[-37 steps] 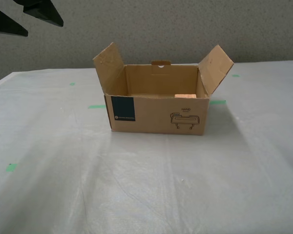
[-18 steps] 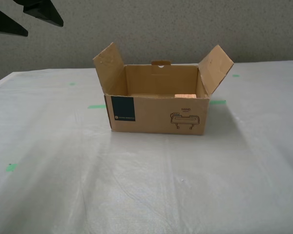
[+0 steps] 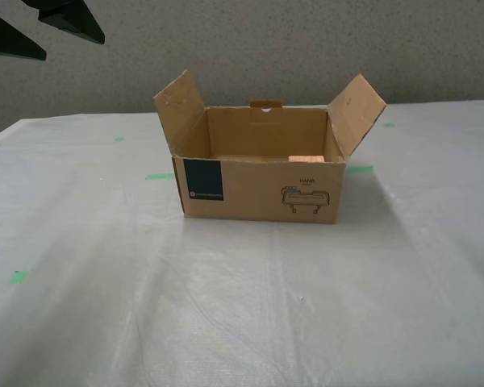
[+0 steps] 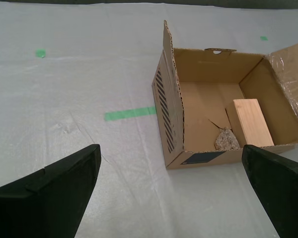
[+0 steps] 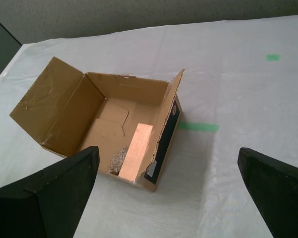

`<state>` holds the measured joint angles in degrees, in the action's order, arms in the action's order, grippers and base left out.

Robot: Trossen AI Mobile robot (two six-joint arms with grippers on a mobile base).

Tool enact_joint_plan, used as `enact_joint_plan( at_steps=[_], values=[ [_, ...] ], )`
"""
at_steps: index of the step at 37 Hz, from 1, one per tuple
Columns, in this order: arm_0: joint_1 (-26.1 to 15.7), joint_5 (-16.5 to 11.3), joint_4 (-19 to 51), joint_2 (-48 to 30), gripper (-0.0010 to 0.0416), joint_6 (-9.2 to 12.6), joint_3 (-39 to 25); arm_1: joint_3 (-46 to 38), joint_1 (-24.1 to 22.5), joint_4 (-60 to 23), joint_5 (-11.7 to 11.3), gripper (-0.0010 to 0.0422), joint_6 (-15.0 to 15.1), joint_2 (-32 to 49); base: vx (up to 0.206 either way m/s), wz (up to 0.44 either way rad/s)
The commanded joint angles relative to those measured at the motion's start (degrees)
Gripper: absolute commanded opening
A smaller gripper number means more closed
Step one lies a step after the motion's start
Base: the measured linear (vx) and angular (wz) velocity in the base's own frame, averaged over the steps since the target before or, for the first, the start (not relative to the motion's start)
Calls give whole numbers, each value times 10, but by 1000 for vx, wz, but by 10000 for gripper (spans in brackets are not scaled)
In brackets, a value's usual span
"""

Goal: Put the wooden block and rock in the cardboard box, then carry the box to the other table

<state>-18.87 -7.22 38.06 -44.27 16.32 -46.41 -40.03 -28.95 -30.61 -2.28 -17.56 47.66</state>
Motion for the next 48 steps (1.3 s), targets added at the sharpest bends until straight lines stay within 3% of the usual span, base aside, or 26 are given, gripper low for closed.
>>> enact_joint_plan(
  at_steps=[1, 48],
  values=[
    [0, 2, -2, 0, 389, 2, 0, 0, 0, 1, 2, 389, 0, 0, 0, 0],
    [0, 2, -2, 0, 389, 2, 0, 0, 0, 1, 2, 389, 0, 0, 0, 0]
  ],
)
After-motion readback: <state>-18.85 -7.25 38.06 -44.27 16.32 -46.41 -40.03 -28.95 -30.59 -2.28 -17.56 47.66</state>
